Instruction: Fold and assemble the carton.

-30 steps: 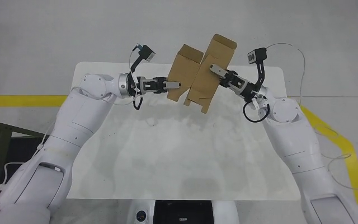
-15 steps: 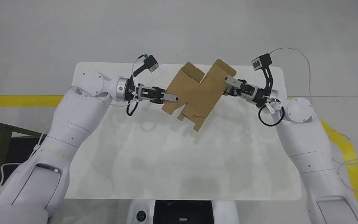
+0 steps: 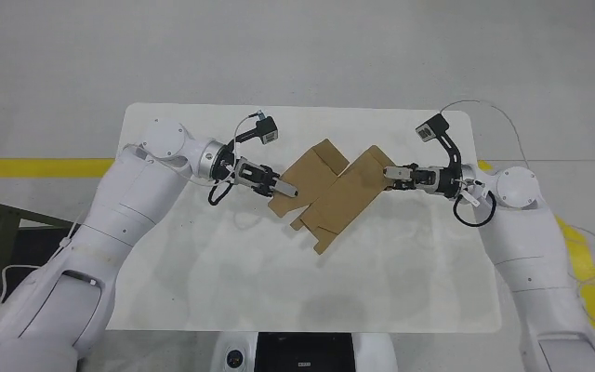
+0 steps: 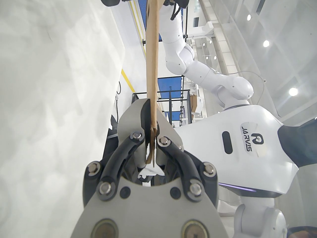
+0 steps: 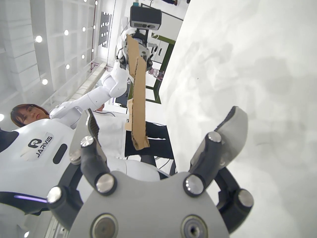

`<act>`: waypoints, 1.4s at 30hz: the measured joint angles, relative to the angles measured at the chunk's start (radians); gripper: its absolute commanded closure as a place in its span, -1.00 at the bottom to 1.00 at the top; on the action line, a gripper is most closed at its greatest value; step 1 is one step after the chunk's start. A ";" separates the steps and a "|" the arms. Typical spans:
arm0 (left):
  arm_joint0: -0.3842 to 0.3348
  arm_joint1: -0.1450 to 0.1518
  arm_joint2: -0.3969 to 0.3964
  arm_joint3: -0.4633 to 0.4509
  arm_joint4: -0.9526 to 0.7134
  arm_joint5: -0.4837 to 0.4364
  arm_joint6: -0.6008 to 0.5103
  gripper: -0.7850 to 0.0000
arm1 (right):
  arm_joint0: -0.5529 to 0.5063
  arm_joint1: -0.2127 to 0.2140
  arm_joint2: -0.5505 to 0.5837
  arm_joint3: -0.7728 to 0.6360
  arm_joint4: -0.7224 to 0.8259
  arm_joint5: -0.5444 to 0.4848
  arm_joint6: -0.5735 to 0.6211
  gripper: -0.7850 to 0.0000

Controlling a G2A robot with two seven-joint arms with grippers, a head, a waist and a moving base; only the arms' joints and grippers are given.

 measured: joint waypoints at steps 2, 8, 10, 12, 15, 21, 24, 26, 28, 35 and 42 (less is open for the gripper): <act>-0.007 0.004 0.018 0.001 -0.008 0.000 0.000 1.00 | -0.011 0.005 -0.002 -0.020 0.006 0.018 0.016 -0.51; -0.030 0.016 0.071 0.002 -0.043 0.000 0.000 1.00 | -0.031 0.012 -0.031 -0.056 0.020 0.027 0.025 -0.10; -0.037 0.019 0.089 0.002 -0.050 0.000 0.000 1.00 | -0.030 0.013 -0.041 -0.058 0.024 0.025 0.023 0.04; -0.046 0.022 0.108 0.004 -0.063 0.000 0.000 1.00 | -0.028 0.014 -0.049 -0.056 0.025 0.023 0.021 0.24; -0.057 0.026 0.130 0.008 -0.078 0.000 0.000 1.00 | -0.023 0.016 -0.059 -0.057 0.038 0.025 0.023 0.72; -0.073 0.033 0.137 0.023 -0.095 0.000 0.000 -1.00 | -0.013 0.021 -0.070 -0.044 0.055 0.025 0.023 1.00; -0.074 0.035 0.134 0.030 -0.093 0.000 0.000 -1.00 | -0.008 0.021 -0.077 -0.036 0.077 0.019 0.018 1.00; -0.074 0.037 0.127 0.035 -0.099 0.000 0.000 -1.00 | -0.005 0.020 -0.082 -0.033 0.093 0.015 0.014 1.00; -0.071 0.038 0.115 0.041 -0.108 -0.005 0.004 -1.00 | -0.002 0.020 -0.085 -0.029 0.103 0.011 0.009 1.00; -0.049 0.042 0.048 0.046 -0.102 -0.107 0.106 -1.00 | 0.015 0.017 -0.081 -0.007 0.064 -0.013 -0.095 1.00; -0.007 0.039 0.012 0.023 -0.093 -0.189 0.191 -1.00 | 0.018 0.014 -0.084 -0.054 -0.021 0.005 -0.256 1.00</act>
